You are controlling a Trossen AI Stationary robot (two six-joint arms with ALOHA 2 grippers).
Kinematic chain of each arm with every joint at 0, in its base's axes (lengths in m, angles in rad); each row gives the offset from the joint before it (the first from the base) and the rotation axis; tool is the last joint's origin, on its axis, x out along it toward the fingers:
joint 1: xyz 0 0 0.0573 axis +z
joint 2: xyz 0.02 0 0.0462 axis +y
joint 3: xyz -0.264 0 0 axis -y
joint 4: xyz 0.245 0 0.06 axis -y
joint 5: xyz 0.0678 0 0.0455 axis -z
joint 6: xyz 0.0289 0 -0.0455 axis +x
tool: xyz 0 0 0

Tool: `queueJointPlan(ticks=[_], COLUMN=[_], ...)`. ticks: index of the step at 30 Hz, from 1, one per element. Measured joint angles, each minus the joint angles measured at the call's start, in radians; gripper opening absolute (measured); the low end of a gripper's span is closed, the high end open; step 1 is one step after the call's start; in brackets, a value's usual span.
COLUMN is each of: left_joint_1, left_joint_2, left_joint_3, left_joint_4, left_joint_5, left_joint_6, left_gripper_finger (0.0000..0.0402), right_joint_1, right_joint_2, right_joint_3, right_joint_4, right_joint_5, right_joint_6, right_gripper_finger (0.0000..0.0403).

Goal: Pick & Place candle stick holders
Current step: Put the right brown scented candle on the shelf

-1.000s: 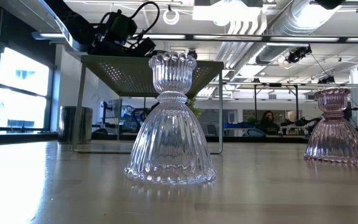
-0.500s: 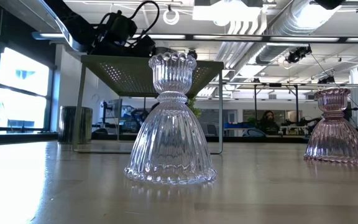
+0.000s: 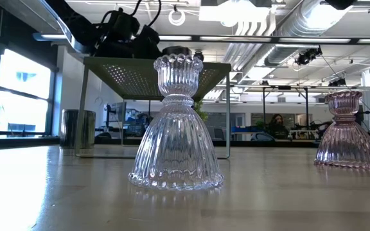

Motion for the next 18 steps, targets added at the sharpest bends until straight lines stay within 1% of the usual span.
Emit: queueJointPlan(ticks=[1, 5, 7, 12, 18], left_joint_1=[0.000, 0.002, 0.002, 0.002, 0.001], left_joint_2=[0.000, -0.007, -0.026, -0.095, -0.226], left_joint_3=[0.000, 0.000, -0.001, -0.001, -0.001], left_joint_4=[-0.001, -0.042, -0.063, -0.088, -0.111], left_joint_5=[-0.006, -0.103, -0.151, -0.232, -0.348], left_joint_6=[-0.005, -0.040, -0.032, 0.009, 0.073], left_gripper_finger=[0.0400, 0.0397, 0.0397, 0.0397, 0.0397], right_joint_1=[0.000, 0.000, 0.000, 0.000, 0.000], right_joint_2=[0.000, 0.000, 0.000, 0.000, 0.000], right_joint_3=[0.000, 0.000, 0.000, 0.000, 0.000], right_joint_4=[0.000, 0.000, 0.000, 0.000, 0.000], right_joint_5=[0.000, 0.000, 0.000, 0.000, 0.001], right_joint_6=[0.000, 0.000, 0.000, 0.000, 0.000], right_gripper_finger=[0.0378, 0.0379, 0.0378, 0.0379, 0.0379])
